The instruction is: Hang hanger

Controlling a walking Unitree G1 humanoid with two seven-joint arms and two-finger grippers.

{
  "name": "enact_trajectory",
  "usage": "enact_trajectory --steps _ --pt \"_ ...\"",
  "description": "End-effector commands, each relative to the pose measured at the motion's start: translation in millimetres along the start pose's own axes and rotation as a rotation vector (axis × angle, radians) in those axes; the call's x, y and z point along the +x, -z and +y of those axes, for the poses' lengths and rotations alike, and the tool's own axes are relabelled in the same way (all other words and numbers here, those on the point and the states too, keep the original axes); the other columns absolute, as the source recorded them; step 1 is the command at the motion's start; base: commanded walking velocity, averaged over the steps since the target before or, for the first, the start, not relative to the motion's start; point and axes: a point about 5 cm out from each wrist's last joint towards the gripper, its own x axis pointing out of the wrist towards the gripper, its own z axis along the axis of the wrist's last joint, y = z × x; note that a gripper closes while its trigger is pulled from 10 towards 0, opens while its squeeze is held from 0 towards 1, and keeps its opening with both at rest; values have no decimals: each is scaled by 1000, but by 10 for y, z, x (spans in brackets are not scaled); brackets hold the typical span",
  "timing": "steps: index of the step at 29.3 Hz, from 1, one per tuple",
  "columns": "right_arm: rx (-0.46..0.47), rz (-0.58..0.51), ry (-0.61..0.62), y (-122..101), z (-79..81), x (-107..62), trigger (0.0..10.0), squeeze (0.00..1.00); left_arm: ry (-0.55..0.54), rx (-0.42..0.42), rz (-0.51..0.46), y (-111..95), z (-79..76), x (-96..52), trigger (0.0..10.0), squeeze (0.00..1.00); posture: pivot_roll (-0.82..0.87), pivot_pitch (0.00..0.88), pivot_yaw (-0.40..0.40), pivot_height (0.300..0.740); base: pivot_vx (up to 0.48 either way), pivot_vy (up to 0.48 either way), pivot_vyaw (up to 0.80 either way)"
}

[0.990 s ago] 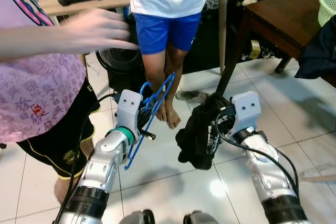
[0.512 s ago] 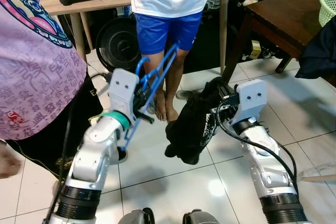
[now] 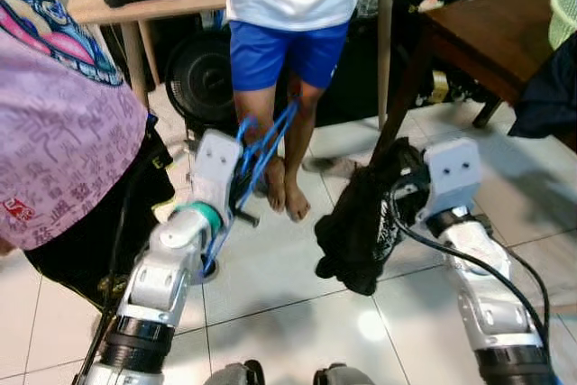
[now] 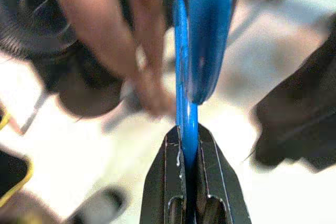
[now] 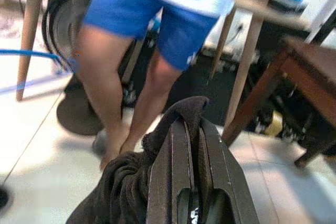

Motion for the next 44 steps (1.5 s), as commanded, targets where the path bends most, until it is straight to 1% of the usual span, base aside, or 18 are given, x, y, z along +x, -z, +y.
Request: enact_trajectory --steps 1,3,4,6,7,8,12,14,16,19,22,23,27,30,33,35,37,44 --pt "1 21 -75 49 -6 -61 10000 0 -17 9 68 127 101 -48 10000 0 -94 85 77 740 0 0 0" --pt "1 21 -75 49 -6 -61 10000 0 -17 9 68 127 101 -48 10000 0 -94 85 77 740 0 0 0" --pt "-12 39 -146 72 -35 -114 10000 0 -10 53 106 177 191 -101 10000 0 -92 85 78 740 0 0 0" --pt "-56 62 -191 91 -77 -145 10000 0 2 103 129 204 267 -150 10000 0 -91 87 77 740 0 0 0" --pt "-125 93 -201 106 -130 -150 10000 0 21 139 149 213 319 -191 10000 0 -90 86 77 740 0 0 0" --pt "-167 131 -153 125 -213 -126 10000 0 32 164 171 235 358 -216 10000 0 -88 84 73 740 0 0 0" --pt "-161 160 -93 140 -280 -103 10000 0 37 170 201 288 380 -219 10000 0 -87 85 70 740 0 0 0" --pt "-87 224 -13 202 -317 -84 10000 0 -9 116 306 523 421 -165 10000 0 -85 90 81 740 0 0 0" --pt "-87 224 -13 202 -317 -84 10000 0 -9 116 306 523 421 -165 10000 0 -85 90 81 740 0 0 0" --pt "-26 307 -6 336 -268 -140 10000 0 -41 15 433 821 413 -154 10000 0 -93 92 85 740 0 0 0" --pt "-14 330 -36 372 -238 -173 10000 0 -47 -19 466 880 414 -174 10000 0 -88 98 83 740 0 0 0" --pt "19 359 -102 420 -171 -220 10000 0 -49 -75 494 917 408 -197 10000 0 -87 100 82 740 0 0 0" --pt "61 344 -173 421 -92 -248 10000 0 -45 -79 475 896 406 -206 10000 0 -88 101 76 740 0 0 0" --pt "207 183 -231 232 68 -188 10000 0 -64 11 174 501 356 -136 10000 0 -83 96 69 740 0 0 0" --pt "220 67 -135 64 82 -60 10000 0 -83 55 -28 181 260 -85 10000 0 -85 96 70 740 0 0 0" --pt "220 67 -135 64 82 -60 10000 0 -83 55 -28 181 260 -85 10000 0 -85 96 70 740 0 0 0" --pt "212 0 -23 -48 59 32 10000 0 -91 61 -144 -11 179 -60 10000 0 -90 90 68 740 0 0 0" --pt "213 -131 89 -232 76 107 10000 0 -96 39 -259 -265 26 -9 10000 0 -98 80 80 740 0 0 0"
